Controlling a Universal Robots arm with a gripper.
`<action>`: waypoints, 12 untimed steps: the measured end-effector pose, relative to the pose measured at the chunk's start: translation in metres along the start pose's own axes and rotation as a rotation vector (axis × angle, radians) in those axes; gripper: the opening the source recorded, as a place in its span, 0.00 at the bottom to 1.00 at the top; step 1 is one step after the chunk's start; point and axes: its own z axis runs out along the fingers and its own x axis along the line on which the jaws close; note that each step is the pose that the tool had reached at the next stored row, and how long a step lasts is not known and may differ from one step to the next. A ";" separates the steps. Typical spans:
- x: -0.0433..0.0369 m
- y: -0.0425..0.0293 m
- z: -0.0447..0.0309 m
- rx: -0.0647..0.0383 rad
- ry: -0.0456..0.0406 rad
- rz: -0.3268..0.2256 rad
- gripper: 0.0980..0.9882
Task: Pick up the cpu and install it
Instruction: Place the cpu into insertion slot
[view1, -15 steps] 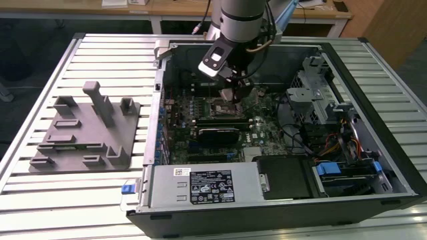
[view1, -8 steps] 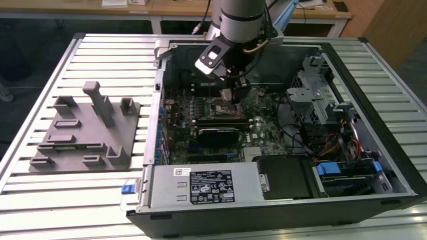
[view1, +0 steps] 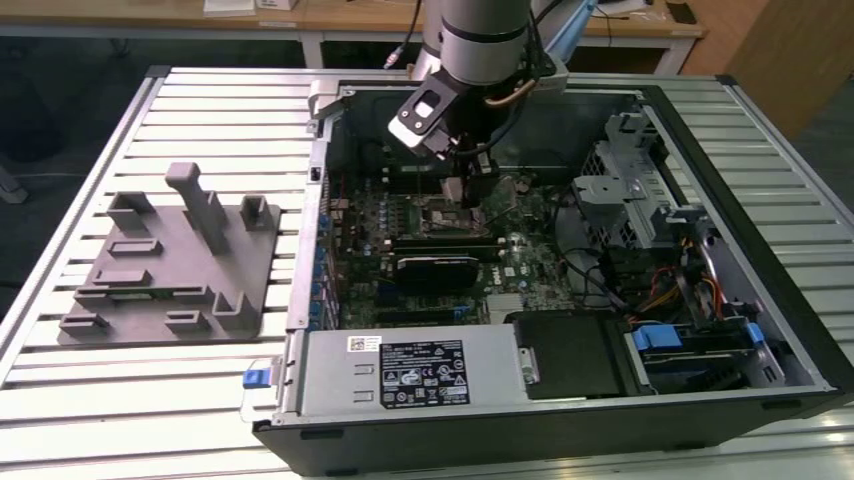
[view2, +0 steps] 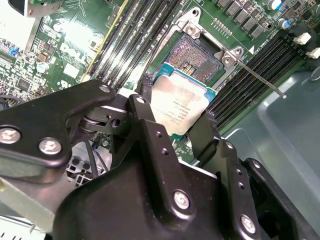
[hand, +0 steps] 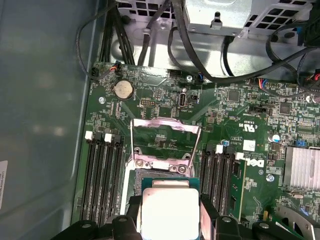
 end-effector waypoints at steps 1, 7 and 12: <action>0.0000 0.0000 0.0000 0.000 0.0000 0.000 0.50; 0.0000 0.0000 0.0000 0.000 0.0000 0.000 0.50; 0.0001 0.0000 0.0002 0.000 -0.0007 0.018 0.50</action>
